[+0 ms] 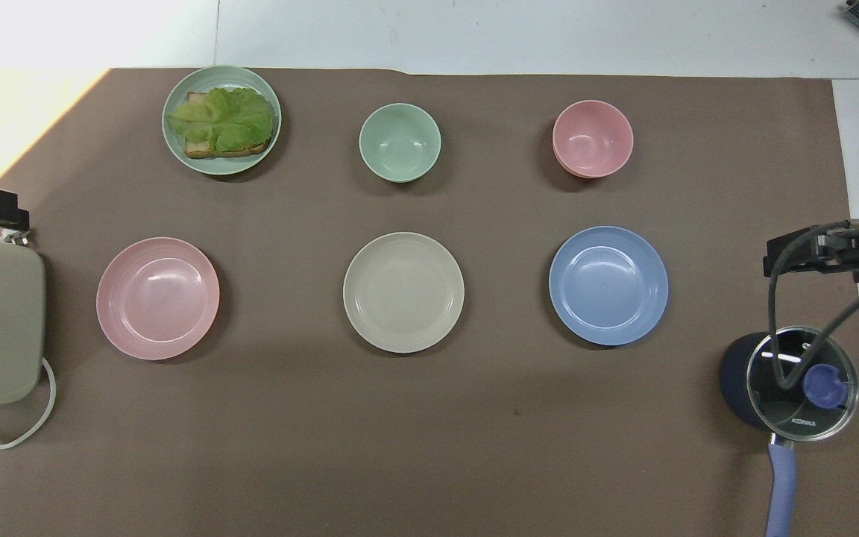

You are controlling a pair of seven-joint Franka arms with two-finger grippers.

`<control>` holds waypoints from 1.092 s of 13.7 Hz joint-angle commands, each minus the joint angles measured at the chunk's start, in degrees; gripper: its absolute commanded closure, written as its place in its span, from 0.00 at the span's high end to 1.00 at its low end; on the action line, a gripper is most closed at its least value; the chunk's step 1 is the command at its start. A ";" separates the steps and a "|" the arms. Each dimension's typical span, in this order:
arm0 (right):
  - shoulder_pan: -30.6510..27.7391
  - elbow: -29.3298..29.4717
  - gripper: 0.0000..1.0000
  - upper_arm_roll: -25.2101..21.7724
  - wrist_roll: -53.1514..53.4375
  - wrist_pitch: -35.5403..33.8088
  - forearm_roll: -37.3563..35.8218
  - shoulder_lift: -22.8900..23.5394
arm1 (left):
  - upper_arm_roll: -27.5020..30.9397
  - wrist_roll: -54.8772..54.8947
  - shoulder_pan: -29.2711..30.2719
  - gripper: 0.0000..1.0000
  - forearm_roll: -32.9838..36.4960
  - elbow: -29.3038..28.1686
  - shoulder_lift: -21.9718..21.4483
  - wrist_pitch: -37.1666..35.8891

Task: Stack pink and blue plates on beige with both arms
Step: 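Move the left gripper toward the rim of the pink plate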

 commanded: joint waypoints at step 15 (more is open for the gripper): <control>-0.63 0.62 1.00 0.12 0.15 -0.17 0.12 0.31 | 0.27 2.73 4.82 1.00 1.03 -27.32 3.56 26.28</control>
